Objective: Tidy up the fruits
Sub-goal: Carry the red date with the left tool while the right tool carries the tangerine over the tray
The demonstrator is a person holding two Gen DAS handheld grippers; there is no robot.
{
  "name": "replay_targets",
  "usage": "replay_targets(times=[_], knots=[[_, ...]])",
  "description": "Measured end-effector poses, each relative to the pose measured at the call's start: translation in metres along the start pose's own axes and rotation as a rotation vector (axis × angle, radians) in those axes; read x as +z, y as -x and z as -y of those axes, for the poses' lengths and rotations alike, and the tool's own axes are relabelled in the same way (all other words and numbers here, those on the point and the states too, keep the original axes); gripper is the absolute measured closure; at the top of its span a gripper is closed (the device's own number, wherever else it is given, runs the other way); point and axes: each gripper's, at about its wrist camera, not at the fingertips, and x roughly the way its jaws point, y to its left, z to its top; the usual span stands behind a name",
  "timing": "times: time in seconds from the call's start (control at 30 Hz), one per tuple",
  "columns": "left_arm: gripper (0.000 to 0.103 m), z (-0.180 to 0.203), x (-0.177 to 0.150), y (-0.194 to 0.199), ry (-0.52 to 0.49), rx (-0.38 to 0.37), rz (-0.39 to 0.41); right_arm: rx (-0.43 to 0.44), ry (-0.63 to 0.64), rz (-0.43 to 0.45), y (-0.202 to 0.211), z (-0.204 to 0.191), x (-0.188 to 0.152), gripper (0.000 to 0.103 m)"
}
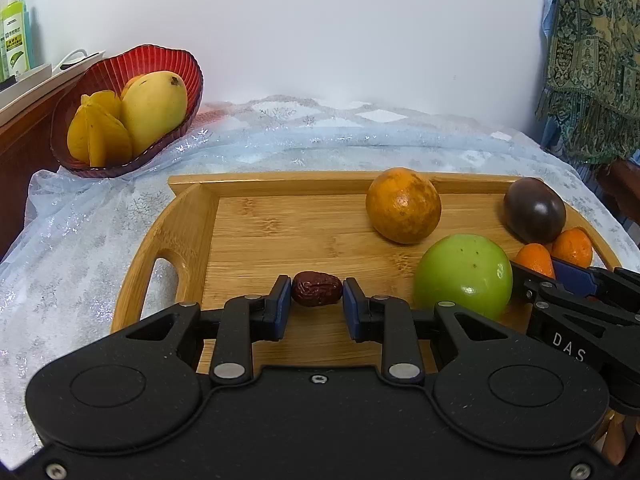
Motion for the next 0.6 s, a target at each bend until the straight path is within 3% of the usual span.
replay_targets(times=[0.6], knots=[[0.068,0.0030,0.0000,0.0002,-0.002,0.001,-0.006,0.000,0.004,0.000,-0.0008,-0.0007,0.0001,0.059]])
